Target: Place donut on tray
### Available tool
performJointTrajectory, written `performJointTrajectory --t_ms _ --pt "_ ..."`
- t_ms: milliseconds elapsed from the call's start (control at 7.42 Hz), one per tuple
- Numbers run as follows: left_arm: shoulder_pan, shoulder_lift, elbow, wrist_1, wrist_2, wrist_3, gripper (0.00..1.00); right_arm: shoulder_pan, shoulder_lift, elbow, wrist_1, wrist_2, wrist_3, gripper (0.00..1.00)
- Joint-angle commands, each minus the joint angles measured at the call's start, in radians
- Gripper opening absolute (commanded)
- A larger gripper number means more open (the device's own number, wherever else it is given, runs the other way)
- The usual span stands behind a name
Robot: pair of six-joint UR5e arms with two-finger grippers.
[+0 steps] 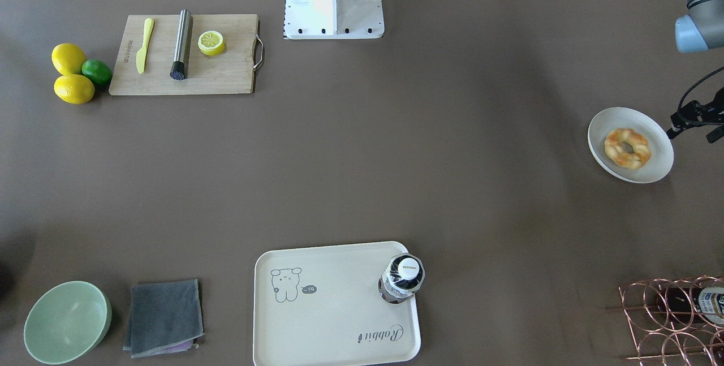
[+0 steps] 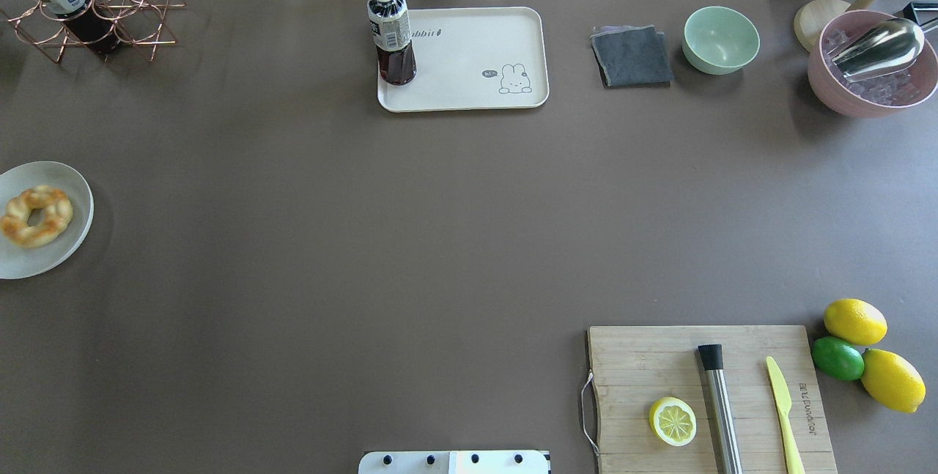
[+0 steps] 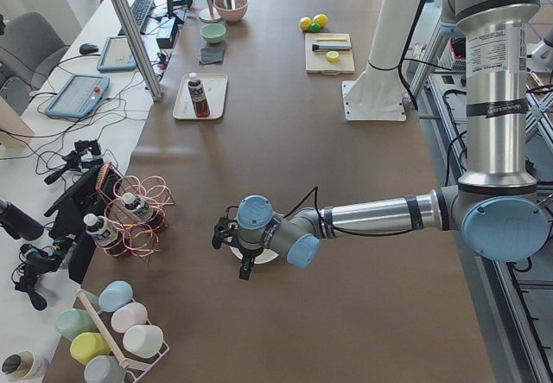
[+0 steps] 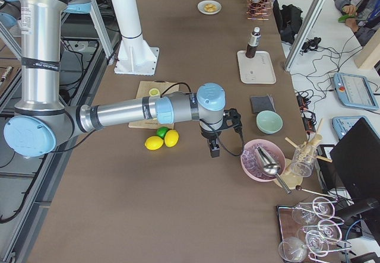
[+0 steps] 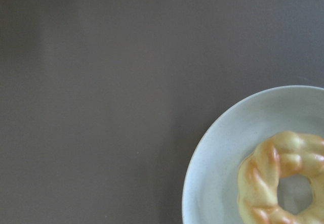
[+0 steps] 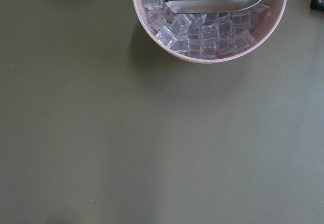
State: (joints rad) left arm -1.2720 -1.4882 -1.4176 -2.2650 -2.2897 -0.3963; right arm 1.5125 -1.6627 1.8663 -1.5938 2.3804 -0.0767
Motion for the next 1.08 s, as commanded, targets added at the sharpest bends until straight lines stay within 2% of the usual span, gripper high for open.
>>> performJointTrajectory --t_ms 0,135,404,539,674,943 --pt "0.042 -0.038 0.061 -0.040 0.002 -0.052 0.96 0.000 -0.003 0.001 0.000 0.002 0.000 1.00" --pt "0.052 -0.050 0.098 -0.068 0.004 -0.053 0.96 0.000 -0.005 0.001 0.000 0.002 0.000 1.00" --pt "0.057 -0.050 0.109 -0.070 0.004 -0.055 0.92 0.000 -0.005 0.001 0.000 0.002 0.000 1.00" --pt "0.057 -0.050 0.115 -0.070 0.004 -0.062 0.88 0.000 -0.005 0.001 0.000 0.002 0.000 1.00" --pt "0.057 -0.050 0.120 -0.070 0.004 -0.067 0.79 0.000 -0.005 0.001 0.000 0.002 0.000 1.00" --pt "0.057 -0.047 0.123 -0.071 0.004 -0.067 0.70 0.000 -0.005 0.001 0.000 0.002 0.000 1.00"
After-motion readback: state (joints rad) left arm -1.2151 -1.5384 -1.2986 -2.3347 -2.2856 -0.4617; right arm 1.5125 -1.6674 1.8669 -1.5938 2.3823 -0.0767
